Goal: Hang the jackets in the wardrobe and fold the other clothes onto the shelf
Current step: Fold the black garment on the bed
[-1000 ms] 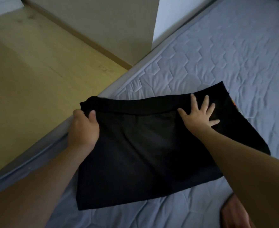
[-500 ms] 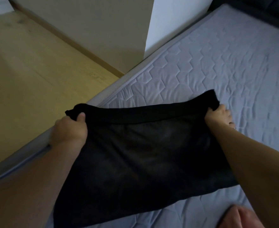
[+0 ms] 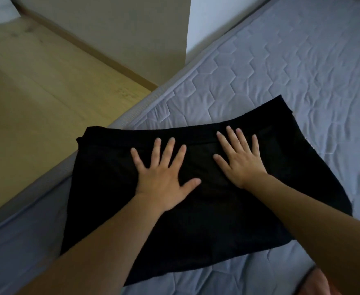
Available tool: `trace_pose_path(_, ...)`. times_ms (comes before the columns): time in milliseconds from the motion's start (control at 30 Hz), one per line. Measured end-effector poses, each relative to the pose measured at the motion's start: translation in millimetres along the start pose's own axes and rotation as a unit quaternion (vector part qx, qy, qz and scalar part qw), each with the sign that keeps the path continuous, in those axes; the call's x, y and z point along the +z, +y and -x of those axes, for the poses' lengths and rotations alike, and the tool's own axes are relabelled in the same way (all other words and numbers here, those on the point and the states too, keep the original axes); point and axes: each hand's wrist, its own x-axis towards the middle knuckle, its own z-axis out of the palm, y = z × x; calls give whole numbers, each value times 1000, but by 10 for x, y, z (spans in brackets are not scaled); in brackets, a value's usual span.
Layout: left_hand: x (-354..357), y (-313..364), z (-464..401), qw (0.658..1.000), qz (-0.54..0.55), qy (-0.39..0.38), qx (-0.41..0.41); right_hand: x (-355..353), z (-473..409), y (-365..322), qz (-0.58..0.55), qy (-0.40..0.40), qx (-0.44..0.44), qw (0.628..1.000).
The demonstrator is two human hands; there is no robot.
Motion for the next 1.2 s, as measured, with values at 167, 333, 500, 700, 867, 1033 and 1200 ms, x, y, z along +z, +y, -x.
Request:
trace_pose_path(167,253,-608,163,995,-52,5,-82,312,-89,65,7,59,7,998)
trace_pose_path(333,79,-611,329,987,-51,-17,-154,245,-123,47,1,22,15,1000)
trace_pose_path(500,6,710,606,998,57,12,-24,-47,342,116,-71,41,58,995)
trace_pose_path(700,344,135,988,995,-46,-45,-73,248,1552,1046,11,-42,82,996)
trace_pose_path(867,315,-473,1186,986,-57,-89,-126,212,1264,1185,-61,-39,390,918)
trace_pose_path(1033,213,-144,1011,998,7,-43,-51,43,958,-538,-115,58,86,988)
trace_pose_path(1200,70,-1059,681,998,-21,-45,36,298,923,-964,-56,-4,-27,998)
